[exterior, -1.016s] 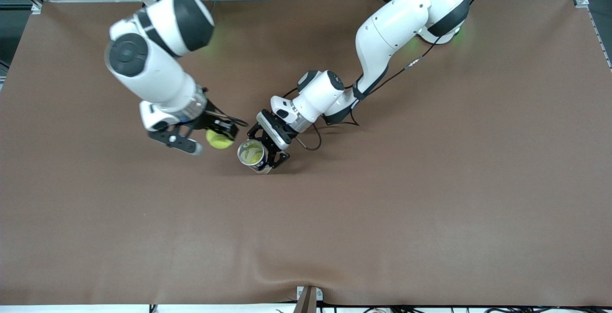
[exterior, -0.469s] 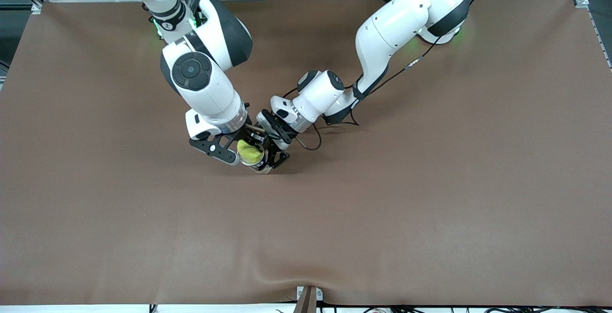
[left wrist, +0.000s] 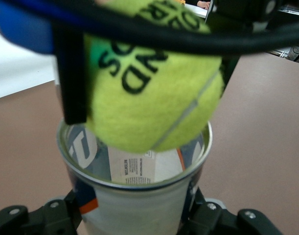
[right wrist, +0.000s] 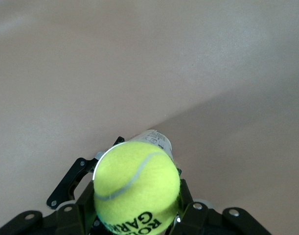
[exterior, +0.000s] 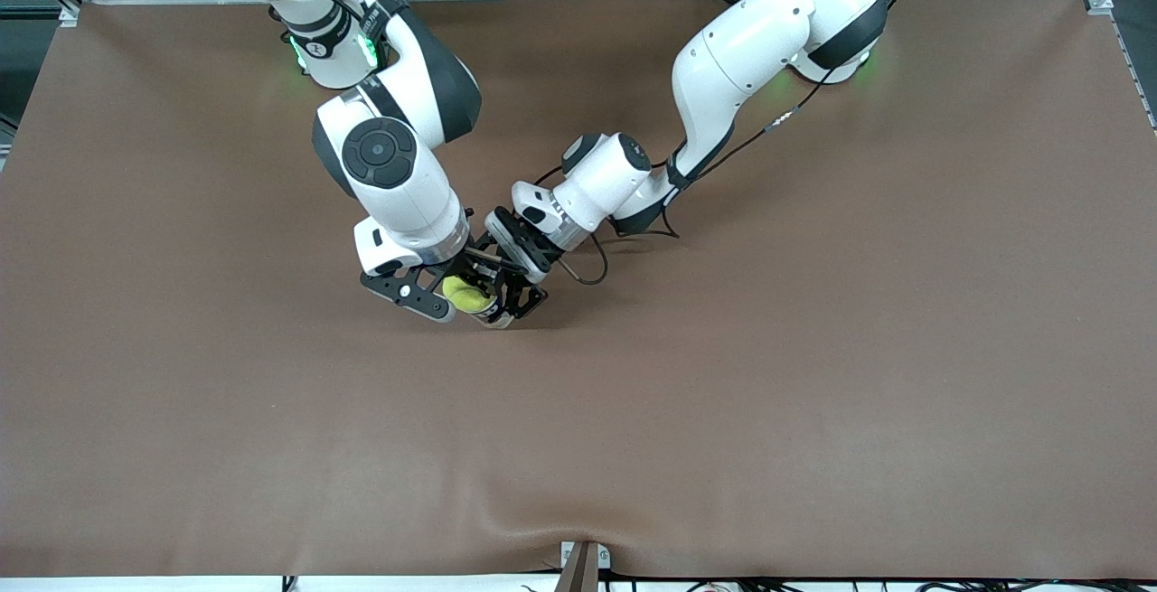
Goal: Insert tennis ball vertically with right arm
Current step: 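Lower the ball into the can and open the right gripper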
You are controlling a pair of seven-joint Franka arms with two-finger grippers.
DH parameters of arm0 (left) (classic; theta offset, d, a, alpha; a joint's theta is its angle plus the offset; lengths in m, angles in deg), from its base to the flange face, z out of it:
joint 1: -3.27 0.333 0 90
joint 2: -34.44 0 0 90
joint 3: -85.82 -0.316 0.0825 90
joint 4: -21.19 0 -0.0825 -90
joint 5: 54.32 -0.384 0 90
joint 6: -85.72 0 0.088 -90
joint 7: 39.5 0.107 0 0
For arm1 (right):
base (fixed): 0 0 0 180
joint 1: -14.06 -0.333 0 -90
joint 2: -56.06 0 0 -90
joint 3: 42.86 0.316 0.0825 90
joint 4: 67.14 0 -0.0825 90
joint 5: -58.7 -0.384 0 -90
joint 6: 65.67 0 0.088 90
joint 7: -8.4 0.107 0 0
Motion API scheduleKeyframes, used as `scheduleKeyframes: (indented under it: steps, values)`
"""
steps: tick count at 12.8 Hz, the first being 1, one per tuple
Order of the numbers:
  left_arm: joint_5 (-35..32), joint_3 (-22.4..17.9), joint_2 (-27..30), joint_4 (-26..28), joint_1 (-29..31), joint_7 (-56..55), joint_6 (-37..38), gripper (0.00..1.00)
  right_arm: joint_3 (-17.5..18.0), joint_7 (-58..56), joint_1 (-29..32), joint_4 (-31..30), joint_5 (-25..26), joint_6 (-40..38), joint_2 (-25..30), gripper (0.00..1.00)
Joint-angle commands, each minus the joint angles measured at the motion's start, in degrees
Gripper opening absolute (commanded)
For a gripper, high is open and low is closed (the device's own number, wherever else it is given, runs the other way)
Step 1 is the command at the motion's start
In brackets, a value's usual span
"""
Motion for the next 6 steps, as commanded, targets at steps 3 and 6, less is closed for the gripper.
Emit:
scheduleKeyframes:
  steps: [3, 6]
  values:
    - [1.20, -0.26, -0.92, -0.87, -0.81, -0.53, -0.90, 0.83, -0.16, 1.33, -0.24, -0.43, 1.12, 0.49, 0.22, 1.00]
    - [1.20, -0.26, -0.92, -0.95, -0.81, -0.53, -0.90, 0.83, -0.16, 1.24, 0.19, -0.08, 1.03, -0.12, 0.65, 1.00]
